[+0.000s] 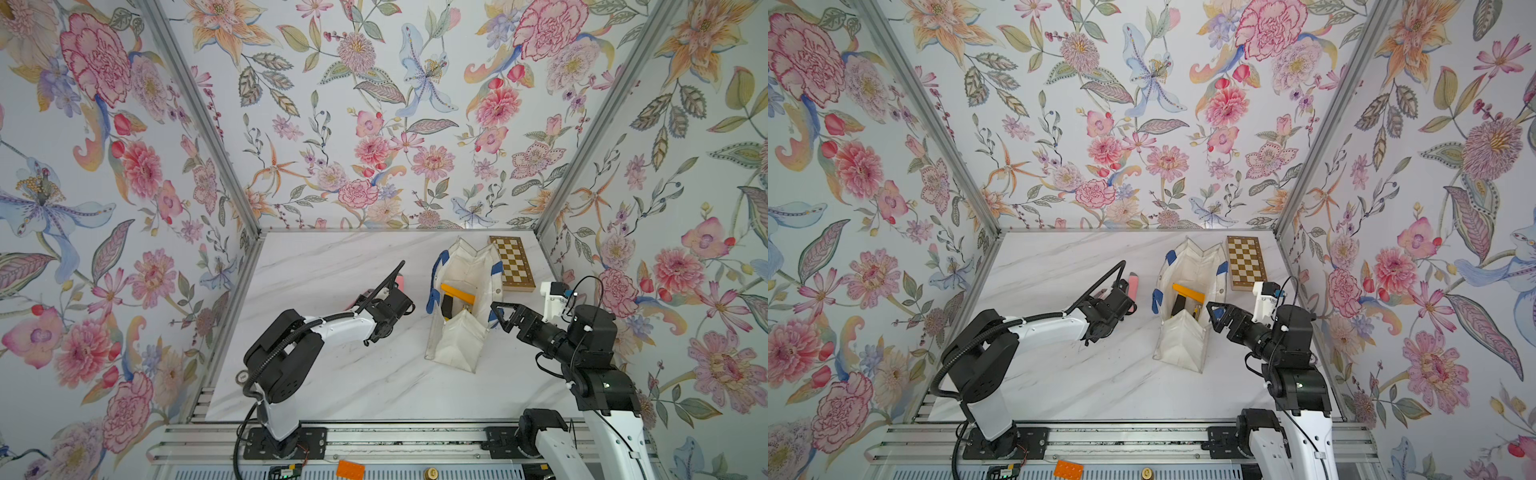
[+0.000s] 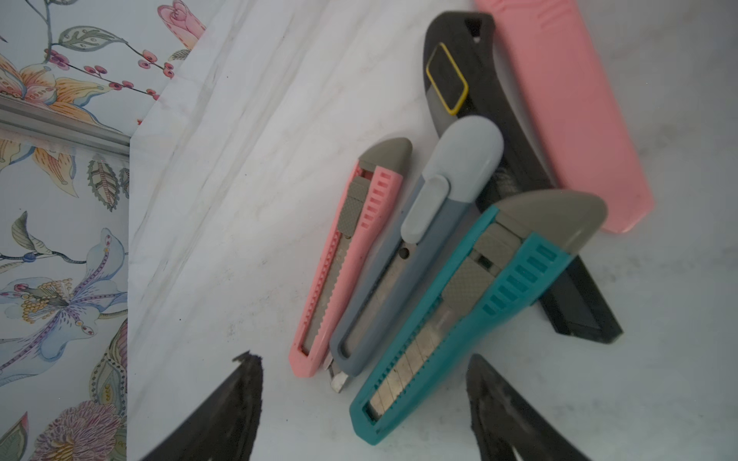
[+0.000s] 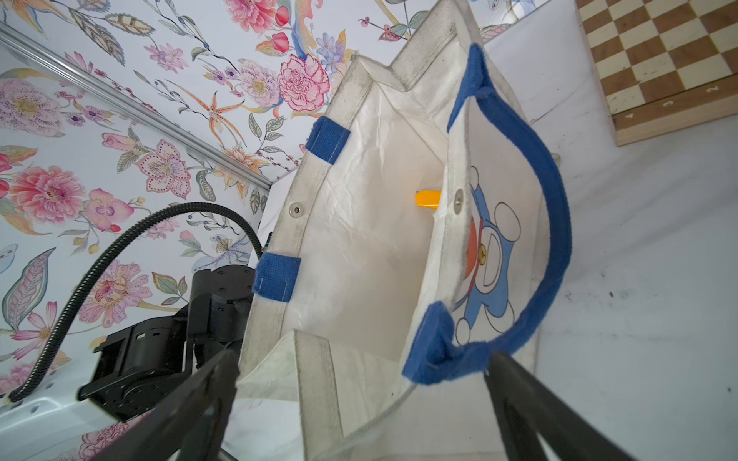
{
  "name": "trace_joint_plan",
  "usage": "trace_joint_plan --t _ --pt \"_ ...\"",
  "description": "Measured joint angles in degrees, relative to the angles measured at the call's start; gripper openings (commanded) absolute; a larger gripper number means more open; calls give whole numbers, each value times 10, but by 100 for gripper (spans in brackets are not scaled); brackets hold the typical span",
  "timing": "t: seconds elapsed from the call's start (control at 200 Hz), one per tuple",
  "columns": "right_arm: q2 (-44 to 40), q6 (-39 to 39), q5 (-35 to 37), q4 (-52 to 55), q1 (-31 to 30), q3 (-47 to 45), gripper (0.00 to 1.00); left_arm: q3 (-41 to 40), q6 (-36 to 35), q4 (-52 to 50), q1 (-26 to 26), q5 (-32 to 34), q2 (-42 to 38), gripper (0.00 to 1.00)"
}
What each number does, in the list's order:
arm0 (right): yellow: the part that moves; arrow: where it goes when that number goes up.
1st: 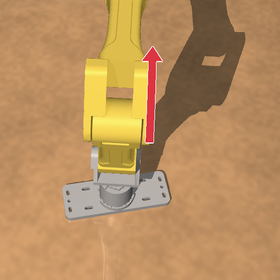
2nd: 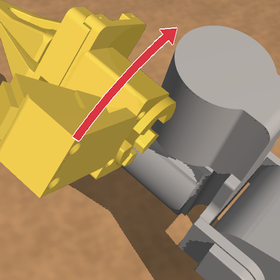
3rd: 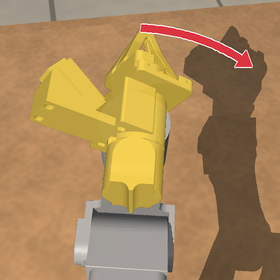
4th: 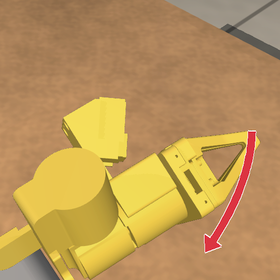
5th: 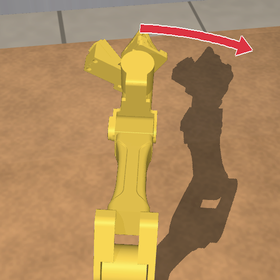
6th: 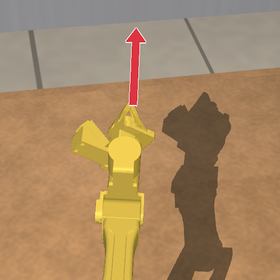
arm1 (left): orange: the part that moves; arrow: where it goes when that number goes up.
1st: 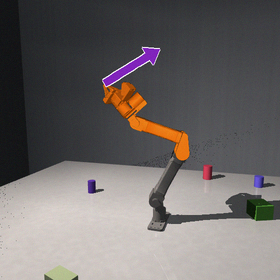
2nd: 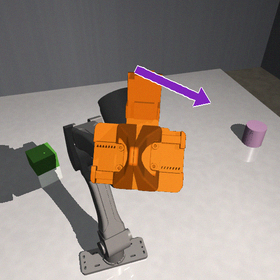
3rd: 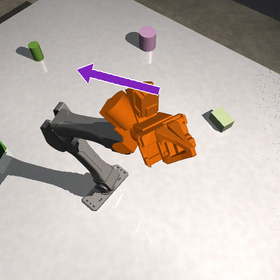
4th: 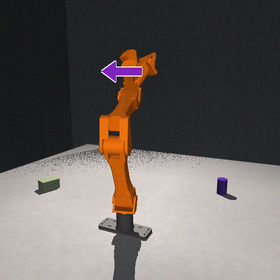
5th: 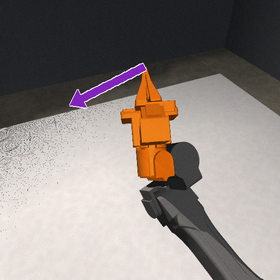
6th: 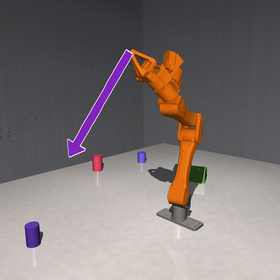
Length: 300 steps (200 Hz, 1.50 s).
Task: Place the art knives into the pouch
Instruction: Pick up the utility knife at the center of the board.
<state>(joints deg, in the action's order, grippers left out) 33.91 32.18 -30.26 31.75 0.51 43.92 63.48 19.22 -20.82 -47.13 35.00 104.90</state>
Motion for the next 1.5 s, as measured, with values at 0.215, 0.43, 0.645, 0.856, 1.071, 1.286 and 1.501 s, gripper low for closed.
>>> trace_joint_plan --t 0.215,0.43,0.645,0.856,1.071,1.286,1.501 --pt "21 0 -10 2 3 0 99 10 14 -10 -20 -1 33 66" --pt "19 0 -10 6 8 7 99 33 19 -17 -23 2 70 61" --pt "19 0 -10 7 11 8 99 69 22 -22 -24 23 101 57" --pt "19 0 -10 7 15 9 99 88 22 -25 -24 38 120 51" --pt "19 0 -10 13 22 9 99 91 22 -25 -20 40 125 48" --pt "19 0 -8 16 24 9 99 98 17 -27 -14 28 129 47" --pt "14 0 -2 18 27 10 99 111 7 -27 2 0 130 46"
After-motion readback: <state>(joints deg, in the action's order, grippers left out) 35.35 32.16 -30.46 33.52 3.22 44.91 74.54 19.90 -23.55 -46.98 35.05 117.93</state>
